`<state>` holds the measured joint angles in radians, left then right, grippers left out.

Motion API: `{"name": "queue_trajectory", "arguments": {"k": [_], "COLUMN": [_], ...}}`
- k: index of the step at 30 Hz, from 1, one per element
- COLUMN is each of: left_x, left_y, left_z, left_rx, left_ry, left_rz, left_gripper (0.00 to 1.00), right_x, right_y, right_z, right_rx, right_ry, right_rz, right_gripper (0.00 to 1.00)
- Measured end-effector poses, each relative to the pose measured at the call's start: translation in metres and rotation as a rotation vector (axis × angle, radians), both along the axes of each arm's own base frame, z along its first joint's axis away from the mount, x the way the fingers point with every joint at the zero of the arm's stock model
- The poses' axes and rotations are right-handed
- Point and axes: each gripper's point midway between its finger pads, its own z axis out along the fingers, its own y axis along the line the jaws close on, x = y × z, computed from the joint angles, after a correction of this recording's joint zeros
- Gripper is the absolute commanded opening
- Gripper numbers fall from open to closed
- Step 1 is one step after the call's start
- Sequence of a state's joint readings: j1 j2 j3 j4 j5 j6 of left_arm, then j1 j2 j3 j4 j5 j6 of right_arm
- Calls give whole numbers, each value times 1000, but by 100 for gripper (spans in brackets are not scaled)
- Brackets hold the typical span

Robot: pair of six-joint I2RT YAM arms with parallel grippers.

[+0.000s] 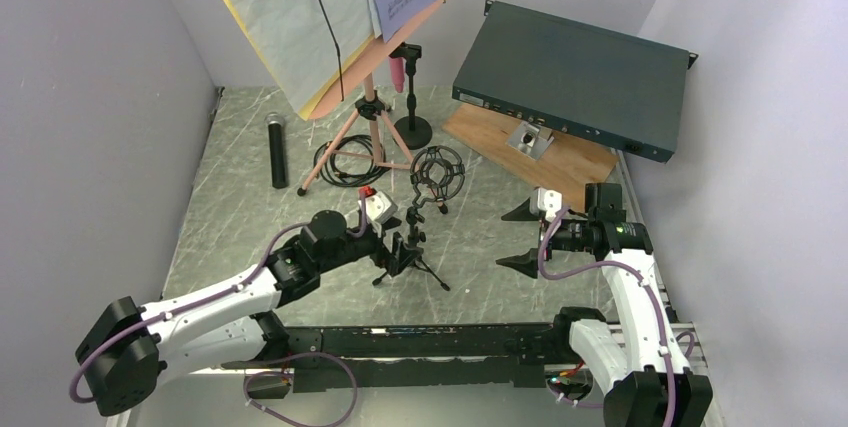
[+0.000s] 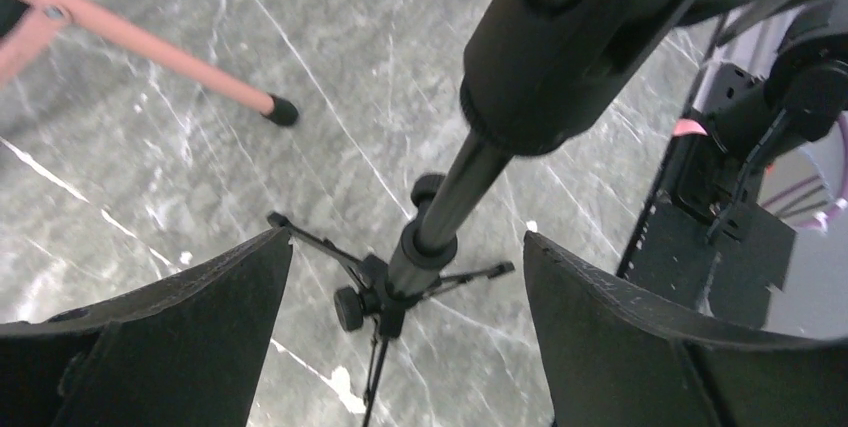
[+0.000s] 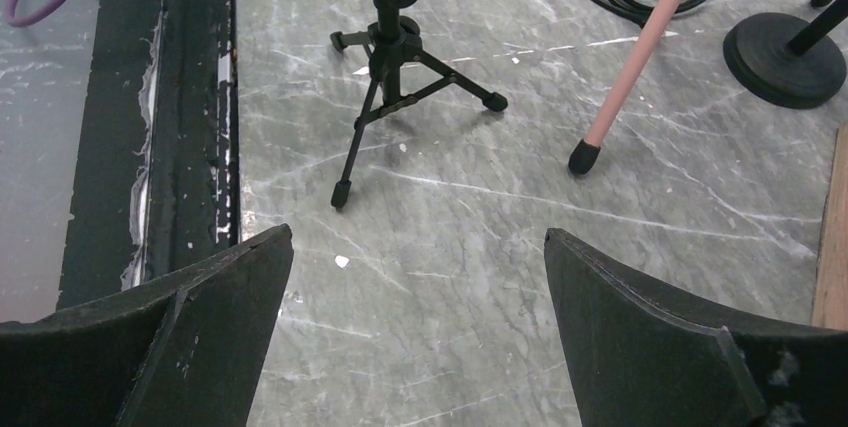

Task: Pack up the instrument practice props
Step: Place the microphone at the center of the board, then adjust the microphone stand at the center of the board.

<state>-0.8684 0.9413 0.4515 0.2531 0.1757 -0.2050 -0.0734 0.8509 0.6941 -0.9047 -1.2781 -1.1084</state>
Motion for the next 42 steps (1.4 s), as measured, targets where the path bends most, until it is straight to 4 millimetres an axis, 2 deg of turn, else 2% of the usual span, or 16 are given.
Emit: {"name": "queue_trajectory", "arguments": {"k": [8, 17, 19, 23, 26, 35, 42], "left_x": [9, 7, 9, 10, 9, 3, -4], "left_y": [-14, -22, -23, -24, -27, -33, -58], "left_z": [21, 29, 26, 18, 21, 26, 29], "left_rx": [-37, -31, -14, 21, 4, -16, -35], "left_ry": [-157, -267, -281, -291, -288, -290, -284], "left_rz": [22, 49, 57, 62, 62, 23, -77], "left_gripper": [79, 60, 51, 17, 1, 0, 0], "right_x": [0, 0, 0, 0, 0, -4, -8], "right_y": [-2, -2, -2, -2, -2, 0, 11], "right_z": [-3, -4, -4, -4, -4, -5, 2], "right_rx": [-16, -21, -22, -23, -24, 1, 75], "right_ry": [0, -1, -2, -5, -7, 36, 148], "right_rz": [-6, -6, -6, -5, -4, 10, 31], "right_gripper": [99, 99, 99, 99, 99, 99, 99]}}
